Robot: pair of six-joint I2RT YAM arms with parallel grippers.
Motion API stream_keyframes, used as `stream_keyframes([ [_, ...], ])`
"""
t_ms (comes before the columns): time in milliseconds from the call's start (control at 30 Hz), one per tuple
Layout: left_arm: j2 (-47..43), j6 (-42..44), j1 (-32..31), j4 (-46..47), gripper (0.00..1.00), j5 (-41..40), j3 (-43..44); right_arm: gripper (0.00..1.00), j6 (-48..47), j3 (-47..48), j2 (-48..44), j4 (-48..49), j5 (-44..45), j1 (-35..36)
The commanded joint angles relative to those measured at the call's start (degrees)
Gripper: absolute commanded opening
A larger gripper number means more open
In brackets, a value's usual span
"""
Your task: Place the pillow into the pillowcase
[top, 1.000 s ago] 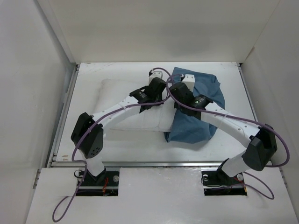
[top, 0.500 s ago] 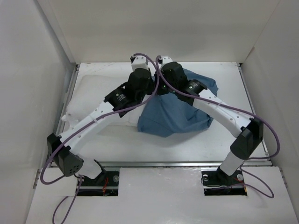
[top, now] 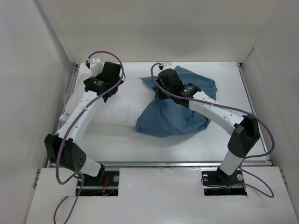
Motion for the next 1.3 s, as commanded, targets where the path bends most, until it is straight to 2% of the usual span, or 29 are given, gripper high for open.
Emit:
stream_keyframes([
  [0, 1.7, 0.6, 4.7, -0.5, 1.00, 5.5, -0.2, 0.00, 0.6, 0.1, -1.3, 0.3, 4.2, -0.2],
  [133, 4.4, 3.8, 10.9, 5.3, 1.00, 17.5, -4.8, 0.00, 0.6, -0.5, -1.3, 0.3, 4.7, -0.2],
  [167, 5.7, 4.3, 12.4, 9.6, 1.00, 23.5, -7.9, 0.00, 0.6, -0.5, -1.3, 0.3, 4.7, -0.2],
  [333, 14.2, 6.7, 13.0, 17.2, 1.00, 34.5, -13.2, 0.00, 0.6, -1.1, -1.3, 0.3, 4.7, -0.2],
  [367, 15.8, 6.7, 13.0, 18.2, 0.84, 34.5, -13.7, 0.00, 0.1, -1.1, -0.7, 0.3, 4.2, -0.2],
  [400, 18.9, 6.7, 11.0, 20.3, 0.49, 35.6, -13.7, 0.00, 0.1, -1.1, -0.1, 0.3, 4.2, -0.2],
  [433, 20.1, 6.7, 10.1, 20.8, 0.00, 35.6, -13.7, 0.00, 0.1, -1.1, -0.1, 0.3, 4.2, -0.2],
  [533, 19.7, 7.6, 4.4, 24.6, 0.00, 34.4, -13.7, 0.00, -1.0, 0.0, 1.3, 0.3, 4.2, -0.2],
  [667, 9.5, 10.6, -2.1, 31.1, 0.00, 33.7, -12.4, 0.00, -1.7, 4.8, 4.6, 0.3, 4.2, -0.2],
  [867, -1.5, 15.9, -11.8, 33.1, 0.00, 35.2, -5.3, 0.00, -3.6, 18.1, 10.8, -1.5, -0.8, -0.7],
  [900, -2.2, 16.6, -13.1, 33.7, 0.00, 35.2, -4.6, 0.00, -4.1, 20.3, 11.6, -1.5, -2.8, -0.7],
  [967, -2.2, 17.4, -16.5, 33.8, 0.00, 35.3, -3.4, 0.00, -4.9, 25.9, 12.8, -1.0, -12.4, -0.7],
  [1033, -2.2, 17.4, -17.2, 32.4, 0.00, 33.9, -1.9, 0.00, -4.9, 28.3, 13.6, 0.4, -19.2, -0.7],
  [1133, -1.2, 16.9, -18.6, 33.6, 0.00, 35.6, -2.0, 0.00, -4.9, 30.4, 13.6, 2.5, -23.0, -0.7],
  [1200, 0.7, 16.3, -19.3, 33.6, 0.00, 35.6, -2.0, 0.00, -4.9, 34.1, 14.2, 3.3, -29.3, -0.7],
  [1267, 2.0, 16.3, -19.8, 31.7, 0.00, 32.1, -1.4, 0.00, -4.9, 37.1, 14.2, 1.6, -34.3, -0.7],
])
